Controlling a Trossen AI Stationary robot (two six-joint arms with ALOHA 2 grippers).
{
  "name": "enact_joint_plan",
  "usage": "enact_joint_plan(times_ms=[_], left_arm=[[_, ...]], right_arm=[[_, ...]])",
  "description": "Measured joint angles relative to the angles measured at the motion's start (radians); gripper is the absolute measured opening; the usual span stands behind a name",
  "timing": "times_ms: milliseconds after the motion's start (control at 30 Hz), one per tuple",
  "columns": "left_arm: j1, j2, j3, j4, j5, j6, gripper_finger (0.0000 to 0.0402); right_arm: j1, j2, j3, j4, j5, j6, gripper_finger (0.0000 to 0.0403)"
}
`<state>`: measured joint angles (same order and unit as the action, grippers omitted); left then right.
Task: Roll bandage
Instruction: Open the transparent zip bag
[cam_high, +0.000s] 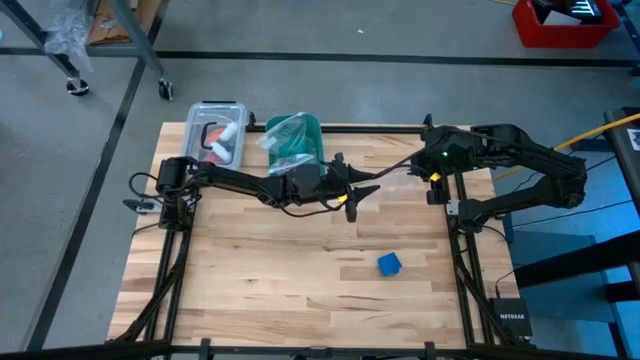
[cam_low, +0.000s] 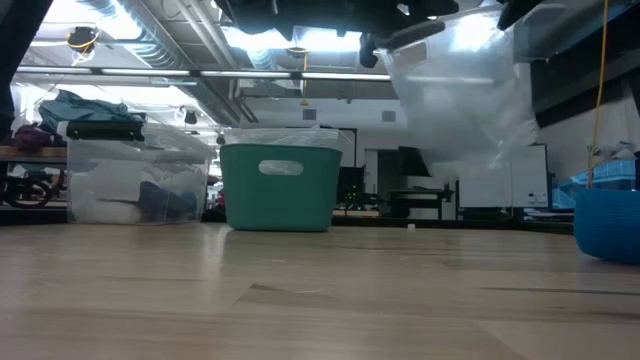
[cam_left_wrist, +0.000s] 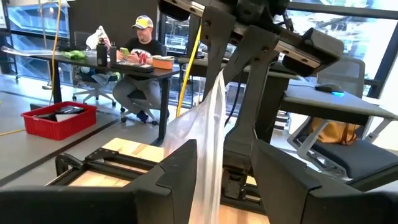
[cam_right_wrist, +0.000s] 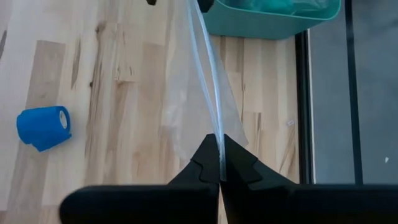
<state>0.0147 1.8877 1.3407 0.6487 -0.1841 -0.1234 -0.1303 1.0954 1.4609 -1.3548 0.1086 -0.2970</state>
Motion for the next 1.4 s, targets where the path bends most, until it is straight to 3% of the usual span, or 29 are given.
enact_joint_plan(times_ms=[200,533,1400], left_arm=[[0.0,0.0,0.0,0.007,0.0,0.0,0.0143],[0.017,0.0,0.0,0.197,0.0,-0.001,0.0143],[0.011,0.0,0.0,0.087,0.001,-0.008,0.0143]], right_arm=[[0.0,0.0,0.0,0.006,-0.005,0.0,0.0001],[0.0,0.0,0.0,0.024,-0.007,0.0,0.0001],[0.0,0.0,0.0,0.105,0.003,-0.025,0.0001]])
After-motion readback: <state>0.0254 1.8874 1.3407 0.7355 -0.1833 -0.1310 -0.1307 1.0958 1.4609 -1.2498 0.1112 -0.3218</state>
